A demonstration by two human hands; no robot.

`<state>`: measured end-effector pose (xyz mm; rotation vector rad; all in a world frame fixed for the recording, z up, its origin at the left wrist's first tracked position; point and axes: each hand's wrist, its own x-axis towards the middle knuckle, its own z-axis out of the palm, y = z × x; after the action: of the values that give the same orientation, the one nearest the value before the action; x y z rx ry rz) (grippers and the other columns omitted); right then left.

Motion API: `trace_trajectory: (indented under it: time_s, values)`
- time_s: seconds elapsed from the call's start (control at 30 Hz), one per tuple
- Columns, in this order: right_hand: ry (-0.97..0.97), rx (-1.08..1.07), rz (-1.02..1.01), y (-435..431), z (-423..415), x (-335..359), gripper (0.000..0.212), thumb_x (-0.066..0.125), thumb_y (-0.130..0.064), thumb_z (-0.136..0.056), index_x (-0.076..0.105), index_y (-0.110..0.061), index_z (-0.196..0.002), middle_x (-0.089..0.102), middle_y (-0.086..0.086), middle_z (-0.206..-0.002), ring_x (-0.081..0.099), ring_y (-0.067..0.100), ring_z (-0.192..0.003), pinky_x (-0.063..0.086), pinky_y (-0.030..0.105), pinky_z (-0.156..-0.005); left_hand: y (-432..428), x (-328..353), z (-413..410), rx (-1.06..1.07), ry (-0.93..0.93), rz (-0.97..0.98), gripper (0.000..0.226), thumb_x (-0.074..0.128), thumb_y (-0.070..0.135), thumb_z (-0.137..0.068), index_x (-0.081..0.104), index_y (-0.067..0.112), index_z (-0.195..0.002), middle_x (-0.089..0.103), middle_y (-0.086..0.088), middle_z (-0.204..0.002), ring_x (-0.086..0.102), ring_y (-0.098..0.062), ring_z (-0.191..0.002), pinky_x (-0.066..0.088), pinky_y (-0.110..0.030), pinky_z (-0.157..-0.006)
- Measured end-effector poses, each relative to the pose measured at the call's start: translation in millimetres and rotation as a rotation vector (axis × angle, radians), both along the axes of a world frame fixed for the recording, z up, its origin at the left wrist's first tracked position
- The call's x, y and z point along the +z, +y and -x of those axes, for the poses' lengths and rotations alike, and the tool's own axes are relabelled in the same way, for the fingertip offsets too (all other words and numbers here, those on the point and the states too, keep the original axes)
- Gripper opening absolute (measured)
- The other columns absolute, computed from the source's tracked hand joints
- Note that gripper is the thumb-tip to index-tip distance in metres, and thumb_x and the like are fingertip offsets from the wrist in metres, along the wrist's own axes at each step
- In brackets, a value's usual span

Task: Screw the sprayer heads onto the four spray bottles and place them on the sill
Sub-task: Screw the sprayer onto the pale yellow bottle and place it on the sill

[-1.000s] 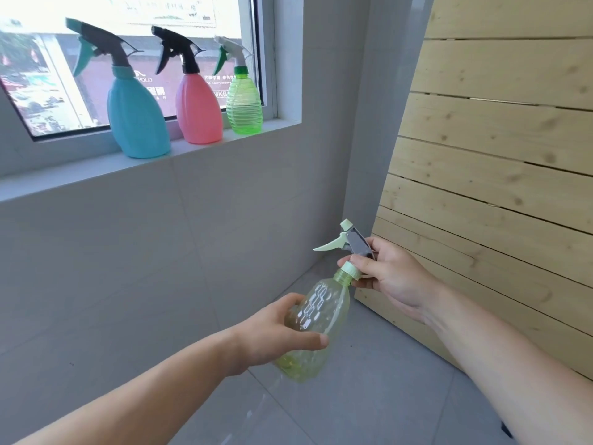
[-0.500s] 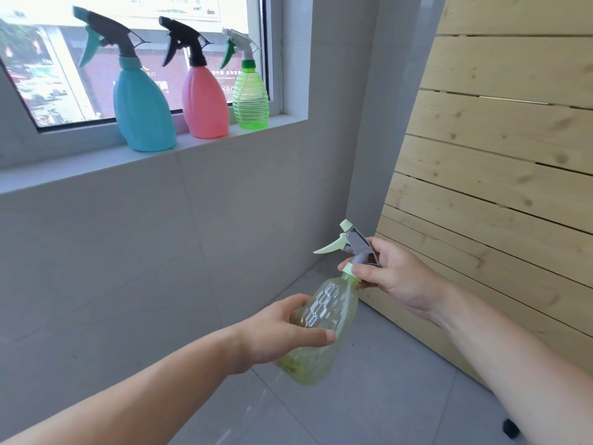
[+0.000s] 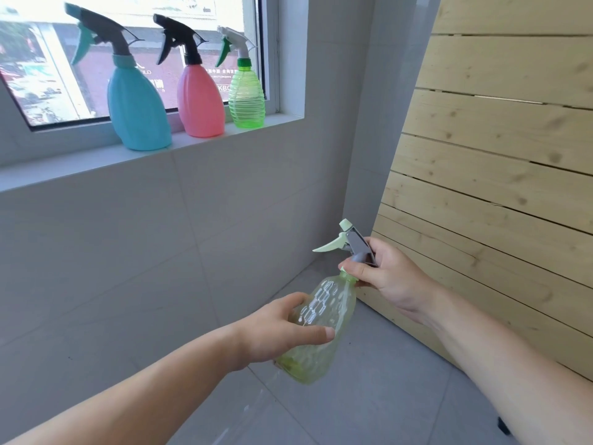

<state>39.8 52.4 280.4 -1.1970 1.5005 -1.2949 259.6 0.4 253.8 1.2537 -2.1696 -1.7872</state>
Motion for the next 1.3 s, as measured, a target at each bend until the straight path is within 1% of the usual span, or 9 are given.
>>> trace_trajectory:
  time_s: [0.13, 0.23, 0.33, 0.5, 0.67, 0.83, 1.0, 1.17, 1.3]
  values:
    - [0.139, -0.057, -0.047, -1, -6, -3, 0.030, 0.069, -0.029, -0.091, 0.061, -0.009, -0.112, 0.052, 0.002, -0.089, 0.055, 0.012, -0.080, 0.054, 0.028, -0.073, 1, -1, -3, -0.017, 0.008, 0.008, 0.069, 0.085, 0.058, -0.067, 0.062, 0.036, -0.128, 0.077, 0.006, -0.120, 0.073, -0.015, -0.113, 0.055, -0.047, -0.107]
    - [-0.045, 0.033, -0.028, -1, -1, 1, 0.030, 0.066, -0.017, -0.091, 0.059, 0.000, -0.116, 0.058, 0.008, -0.097, 0.056, 0.016, -0.087, 0.053, 0.033, -0.078, 0, 1, -3, -0.017, 0.028, 0.015, 0.067, 0.085, 0.057, -0.068, 0.062, 0.036, -0.128, 0.078, 0.006, -0.119, 0.074, -0.015, -0.113, 0.055, -0.047, -0.107]
    - [-0.023, 0.057, 0.002, -1, 2, 2, 0.025, 0.067, -0.006, -0.091, 0.060, 0.001, -0.114, 0.062, 0.010, -0.096, 0.060, 0.016, -0.085, 0.056, 0.030, -0.077, 1, 1, -3, -0.017, 0.034, 0.017, 0.066, 0.085, 0.056, -0.068, 0.061, 0.036, -0.127, 0.078, 0.005, -0.120, 0.074, -0.016, -0.113, 0.055, -0.048, -0.107]
    - [0.061, -0.030, -0.052, -3, -4, -7, 0.038, 0.074, -0.034, -0.085, 0.063, -0.012, -0.114, 0.057, 0.001, -0.092, 0.060, 0.011, -0.082, 0.055, 0.033, -0.075, 2, 0, -2, -0.021, 0.037, 0.020, 0.068, 0.084, 0.057, -0.067, 0.061, 0.034, -0.126, 0.077, 0.004, -0.115, 0.073, -0.019, -0.112, 0.057, -0.047, -0.104]
    - [-0.086, 0.077, -0.008, 0, 2, -1, 0.030, 0.069, -0.004, -0.089, 0.058, 0.001, -0.116, 0.064, 0.007, -0.098, 0.062, 0.020, -0.091, 0.056, 0.040, -0.084, 0, 1, -2, -0.007, 0.052, 0.017, 0.064, 0.085, 0.055, -0.068, 0.062, 0.035, -0.125, 0.077, 0.002, -0.117, 0.074, -0.020, -0.112, 0.056, -0.050, -0.105]
    - [0.056, -0.031, -0.068, -2, -7, -6, 0.036, 0.073, -0.030, -0.086, 0.061, -0.015, -0.116, 0.062, -0.001, -0.104, 0.063, 0.011, -0.091, 0.058, 0.033, -0.076, 0, -2, -3, -0.016, 0.046, 0.013, 0.061, 0.084, 0.054, -0.069, 0.062, 0.035, -0.123, 0.077, -0.001, -0.117, 0.073, -0.022, -0.113, 0.056, -0.050, -0.104]
    - [-0.079, 0.088, -0.052, 1, 1, -3, 0.034, 0.067, -0.005, -0.090, 0.056, 0.000, -0.123, 0.061, 0.008, -0.104, 0.062, 0.020, -0.093, 0.055, 0.040, -0.083, -1, -2, -5, -0.014, 0.062, 0.002, 0.065, 0.085, 0.054, -0.067, 0.063, 0.033, -0.124, 0.078, 0.001, -0.116, 0.074, -0.021, -0.112, 0.056, -0.049, -0.105]
    - [0.084, -0.027, -0.075, 1, -8, -4, 0.019, 0.067, -0.021, -0.093, 0.060, -0.017, -0.110, 0.062, -0.003, -0.105, 0.061, 0.012, -0.092, 0.057, 0.030, -0.076, 0, -2, -5, -0.014, 0.061, -0.002, 0.056, 0.084, 0.051, -0.073, 0.063, 0.033, -0.122, 0.077, 0.000, -0.118, 0.074, -0.020, -0.112, 0.057, -0.046, -0.104]
    - [-0.104, 0.038, -0.021, 2, -4, 2, 0.021, 0.068, -0.004, -0.089, 0.062, -0.008, -0.109, 0.065, 0.009, -0.108, 0.064, 0.017, -0.090, 0.057, 0.031, -0.075, -1, -1, -3, 0.005, 0.095, -0.012, 0.060, 0.084, 0.050, -0.071, 0.063, 0.033, -0.125, 0.077, -0.001, -0.120, 0.074, -0.021, -0.112, 0.059, -0.044, -0.101]
